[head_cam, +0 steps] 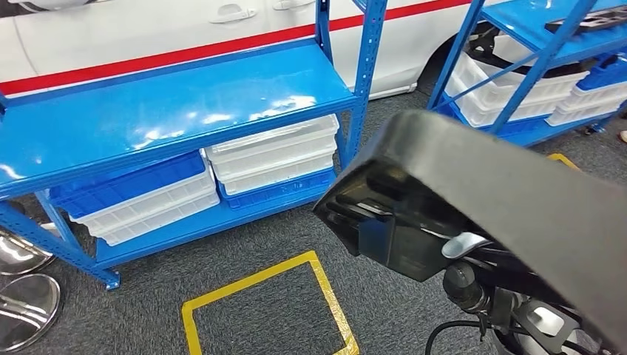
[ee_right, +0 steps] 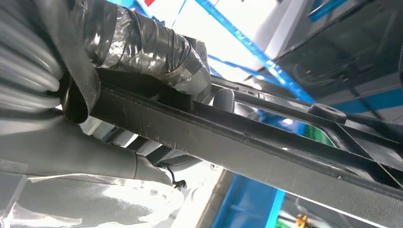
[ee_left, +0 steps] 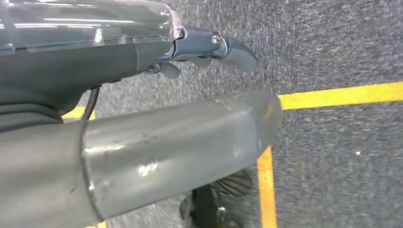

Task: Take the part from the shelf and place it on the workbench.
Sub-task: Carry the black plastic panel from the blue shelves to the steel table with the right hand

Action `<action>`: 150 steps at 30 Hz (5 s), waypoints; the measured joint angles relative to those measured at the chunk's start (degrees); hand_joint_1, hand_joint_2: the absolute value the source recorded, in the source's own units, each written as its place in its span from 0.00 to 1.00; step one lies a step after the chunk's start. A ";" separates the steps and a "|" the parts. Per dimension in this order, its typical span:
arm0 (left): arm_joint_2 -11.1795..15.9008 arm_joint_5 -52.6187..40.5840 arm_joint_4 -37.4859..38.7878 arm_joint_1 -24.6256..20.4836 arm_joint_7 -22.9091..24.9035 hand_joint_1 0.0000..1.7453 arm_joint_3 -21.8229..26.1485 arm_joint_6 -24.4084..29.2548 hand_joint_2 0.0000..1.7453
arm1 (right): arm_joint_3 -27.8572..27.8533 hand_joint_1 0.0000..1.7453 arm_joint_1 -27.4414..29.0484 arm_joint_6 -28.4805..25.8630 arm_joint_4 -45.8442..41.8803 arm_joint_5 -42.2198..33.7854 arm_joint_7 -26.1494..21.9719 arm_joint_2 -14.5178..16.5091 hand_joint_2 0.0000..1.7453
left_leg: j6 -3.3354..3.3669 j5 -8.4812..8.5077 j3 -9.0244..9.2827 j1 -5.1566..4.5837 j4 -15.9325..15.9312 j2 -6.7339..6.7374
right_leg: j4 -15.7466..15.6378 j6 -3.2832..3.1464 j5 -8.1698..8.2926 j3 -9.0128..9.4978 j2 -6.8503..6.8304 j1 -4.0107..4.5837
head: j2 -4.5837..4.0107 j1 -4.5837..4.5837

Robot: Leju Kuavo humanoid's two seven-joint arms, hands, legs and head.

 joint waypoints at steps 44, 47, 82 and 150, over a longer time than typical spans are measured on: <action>-0.45 -2.77 0.00 0.06 -0.03 0.00 0.30 2.78 0.00 | 1.25 1.00 16.70 0.46 -2.24 0.10 -2.63 -1.46 1.00 | -3.70 -6.73 -1.31 0.43 7.24 1.08 | -13.03 -3.25 5.51 7.52 -1.35 -0.20 | 0.00 -0.01; -0.72 -3.55 0.01 0.50 0.50 0.00 0.13 2.74 0.00 | 2.07 1.00 17.72 5.68 -1.34 -4.95 -0.31 -1.55 1.00 | -3.52 -10.51 -6.55 0.42 17.84 -0.60 | -12.91 -3.62 5.62 7.27 0.82 0.27 | 0.00 -0.01; 3.53 -4.19 -0.15 -0.42 -3.69 0.00 -0.46 2.39 0.00 | -0.61 1.00 18.89 13.58 2.36 -5.72 -5.10 2.52 1.00 | -2.95 -2.94 -0.82 0.71 4.81 -3.91 | -12.67 -3.51 5.84 7.21 4.10 0.42 | 0.00 0.00; 4.79 -2.00 -0.17 -0.54 -2.98 0.00 1.56 3.79 0.00 | 17.55 1.00 6.84 7.02 6.72 5.41 0.63 4.70 1.00 | -1.15 -0.35 -0.70 0.28 0.18 -3.02 | -10.76 -1.34 2.92 6.68 3.13 0.26 | 0.00 0.03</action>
